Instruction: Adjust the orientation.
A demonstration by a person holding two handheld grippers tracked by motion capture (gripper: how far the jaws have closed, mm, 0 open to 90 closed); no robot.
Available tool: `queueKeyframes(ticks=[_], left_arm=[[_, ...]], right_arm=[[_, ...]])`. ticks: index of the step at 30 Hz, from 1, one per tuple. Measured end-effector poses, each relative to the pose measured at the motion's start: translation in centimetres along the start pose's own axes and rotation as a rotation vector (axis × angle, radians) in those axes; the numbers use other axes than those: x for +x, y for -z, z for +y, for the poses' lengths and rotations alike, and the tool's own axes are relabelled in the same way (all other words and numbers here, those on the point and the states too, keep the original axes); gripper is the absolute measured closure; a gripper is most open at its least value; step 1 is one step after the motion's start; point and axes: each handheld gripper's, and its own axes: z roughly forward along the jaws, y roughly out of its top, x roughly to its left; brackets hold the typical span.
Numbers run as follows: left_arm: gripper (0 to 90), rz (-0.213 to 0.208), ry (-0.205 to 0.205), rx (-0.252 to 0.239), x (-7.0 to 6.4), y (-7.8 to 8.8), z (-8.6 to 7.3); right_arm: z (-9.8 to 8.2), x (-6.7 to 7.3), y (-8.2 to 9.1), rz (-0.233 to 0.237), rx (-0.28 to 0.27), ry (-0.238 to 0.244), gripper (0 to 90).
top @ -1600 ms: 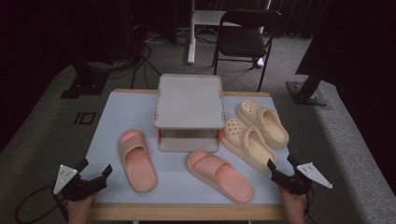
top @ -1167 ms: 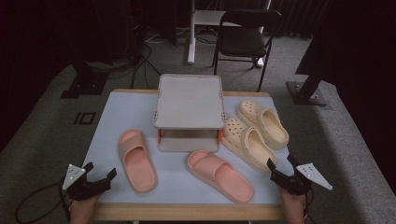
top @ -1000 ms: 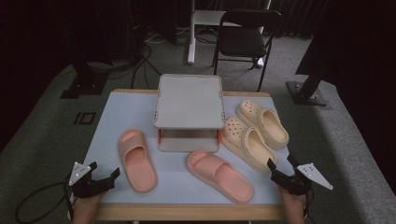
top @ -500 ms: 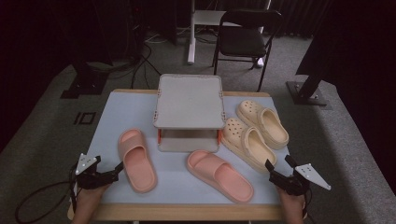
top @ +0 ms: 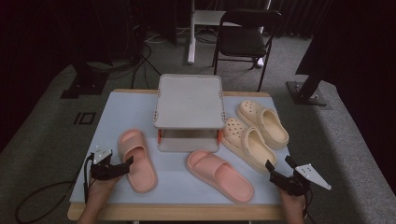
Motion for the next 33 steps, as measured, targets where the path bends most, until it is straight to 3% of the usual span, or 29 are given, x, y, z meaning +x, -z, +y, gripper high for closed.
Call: queueKeyframes(ticks=[3,8,15,20,25,29,31,33], left_arm=[[16.7,-0.011,-0.003,0.004,0.1,-0.1,-0.1],[30.2,0.028,-0.001,0.004,0.2,-0.1,-0.2],[50.0,0.013,-0.004,-0.003,-0.4,-0.2,-0.2],[62.4,0.074,0.01,-0.02,-0.5,-0.1,0.1],[75.5,0.14,0.0,-0.034,-0.2,0.2,0.0],[83.0,0.109,-0.001,-0.058,0.4,0.8,0.2],[82.9,0.129,-0.048,-0.065,0.3,1.1,0.4],[82.9,0.138,-0.058,-0.06,0.4,1.3,0.3]], right_arm=[[0.0,0.0,0.0,0.002,0.004,-0.001,13.2],[0.0,0.1,0.0,-0.003,0.002,0.009,13.3],[-0.1,-0.1,0.0,-0.001,0.002,-0.002,13.3],[0.0,-0.1,0.1,-0.001,0.0,-0.001,13.3],[-0.1,-0.1,0.1,-0.002,0.004,-0.001,13.3],[0.0,-0.1,0.2,-0.004,-0.001,-0.001,13.3],[0.0,-0.1,0.2,-0.001,-0.003,-0.004,13.3],[0.0,-0.1,0.2,0.002,-0.002,-0.005,13.3]])
